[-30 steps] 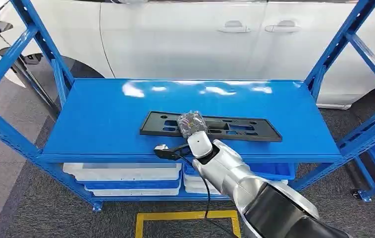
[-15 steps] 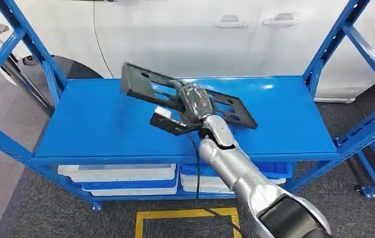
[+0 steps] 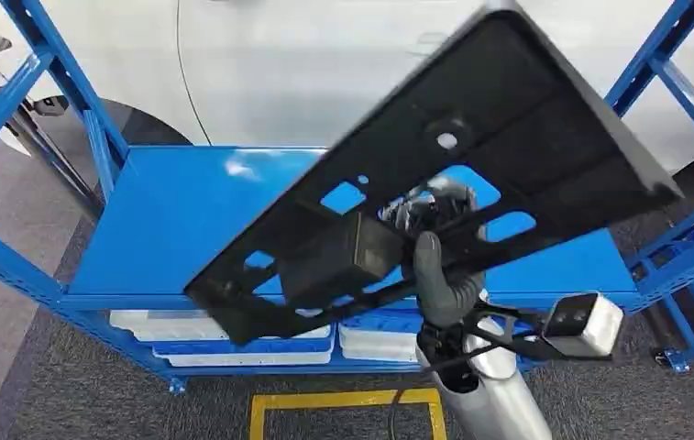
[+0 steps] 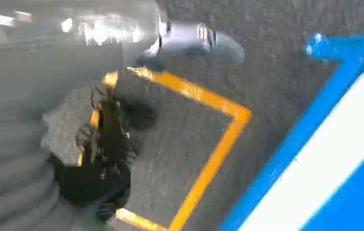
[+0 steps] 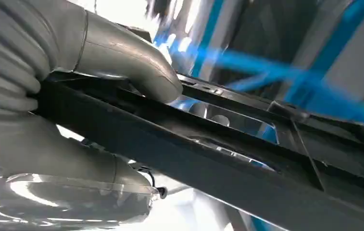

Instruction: Take the parts from the cabinet and place them on the table.

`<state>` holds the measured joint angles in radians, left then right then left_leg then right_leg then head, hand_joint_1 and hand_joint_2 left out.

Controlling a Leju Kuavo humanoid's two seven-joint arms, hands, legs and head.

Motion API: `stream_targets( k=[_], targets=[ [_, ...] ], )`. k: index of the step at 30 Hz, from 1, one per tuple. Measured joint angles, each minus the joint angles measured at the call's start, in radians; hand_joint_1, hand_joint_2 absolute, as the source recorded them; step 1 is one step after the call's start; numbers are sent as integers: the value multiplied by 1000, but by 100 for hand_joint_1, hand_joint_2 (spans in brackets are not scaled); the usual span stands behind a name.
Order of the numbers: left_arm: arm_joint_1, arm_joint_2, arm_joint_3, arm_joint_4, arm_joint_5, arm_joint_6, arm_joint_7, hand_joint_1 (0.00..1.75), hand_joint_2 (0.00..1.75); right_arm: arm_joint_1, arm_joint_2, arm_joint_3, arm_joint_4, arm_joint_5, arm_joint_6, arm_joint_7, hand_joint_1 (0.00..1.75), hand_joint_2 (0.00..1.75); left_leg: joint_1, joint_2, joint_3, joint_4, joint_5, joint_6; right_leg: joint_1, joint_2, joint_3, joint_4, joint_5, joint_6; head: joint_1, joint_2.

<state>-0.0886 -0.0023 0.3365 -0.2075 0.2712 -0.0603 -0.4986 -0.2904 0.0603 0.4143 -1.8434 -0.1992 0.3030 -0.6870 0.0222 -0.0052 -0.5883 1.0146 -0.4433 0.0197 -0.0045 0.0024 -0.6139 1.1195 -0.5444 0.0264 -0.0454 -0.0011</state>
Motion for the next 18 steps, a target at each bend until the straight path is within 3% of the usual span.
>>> stream_targets(
  k=[2,3,4,5,7,8,11,12,13,14,15,17,18],
  targets=[
    [1,2,12,0,1,3,-2,0,175,26,-4,24,-29,-3,24,3,175,175,-1,1,0,1,-2,3,-4,0,-80,160,-62,6,0,0],
    [3,2,14,0,-2,7,-2,0,175,38,-6,34,-38,-3,31,5,175,175,-1,0,0,1,-3,3,-5,0,-104,201,-66,8,0,0],
    [5,2,15,0,-3,8,-1,0,175,45,-9,44,-45,-3,37,7,175,175,-1,0,1,2,-3,3,-7,0,-105,195,-48,9,0,0],
    [7,2,16,0,-5,13,3,0,175,48,-11,55,-53,2,40,11,175,175,-1,-1,2,3,-3,2,-9,0,-84,145,-10,8,0,0],
    [8,2,18,0,-9,22,11,0,175,45,-13,77,-75,11,33,24,175,175,-1,-3,6,7,-5,-2,-10,0,-2,-32,83,1,0,0],
    [9,2,19,0,-11,23,14,0,175,43,-14,85,-82,11,26,28,175,175,-2,-4,4,7,-7,-6,-9,1,21,-86,86,-4,0,0],
    [10,5,19,0,-24,25,24,0,175,41,-19,106,-102,15,-15,44,175,175,-7,-5,-1,7,-1,-25,0,4,14,-88,92,-14,0,0],
    [10,7,19,0,-27,26,29,0,175,40,-23,114,-111,21,-37,45,175,175,-6,-5,1,5,2,-32,1,4,14,-90,95,-20,0,0],
    [11,10,19,0,-32,27,32,0,175,38,-25,124,-122,24,-54,45,175,175,-4,-6,-1,10,-5,-38,-9,1,16,-103,104,-33,0,0],
    [13,9,19,0,-35,29,37,0,175,34,-28,134,-132,26,-69,46,175,175,-2,-3,-9,30,-32,-39,-7,-2,15,-106,109,-40,0,0],
    [14,9,19,0,-37,29,39,0,175,31,-30,141,-140,26,-79,46,175,175,-2,-2,-29,86,-80,-41,-7,-3,11,-106,113,-47,0,0],
    [15,11,19,0,-42,35,43,0,175,29,-35,152,-152,26,-98,46,175,175,-2,-2,-82,238,-167,-46,-3,-6,0,-105,121,-52,0,0],
    [16,12,19,0,-43,37,44,0,175,29,-38,156,-155,26,-106,47,175,175,-2,-2,-96,290,-190,-48,-1,-7,-7,-104,125,-53,0,0]
  ],
)
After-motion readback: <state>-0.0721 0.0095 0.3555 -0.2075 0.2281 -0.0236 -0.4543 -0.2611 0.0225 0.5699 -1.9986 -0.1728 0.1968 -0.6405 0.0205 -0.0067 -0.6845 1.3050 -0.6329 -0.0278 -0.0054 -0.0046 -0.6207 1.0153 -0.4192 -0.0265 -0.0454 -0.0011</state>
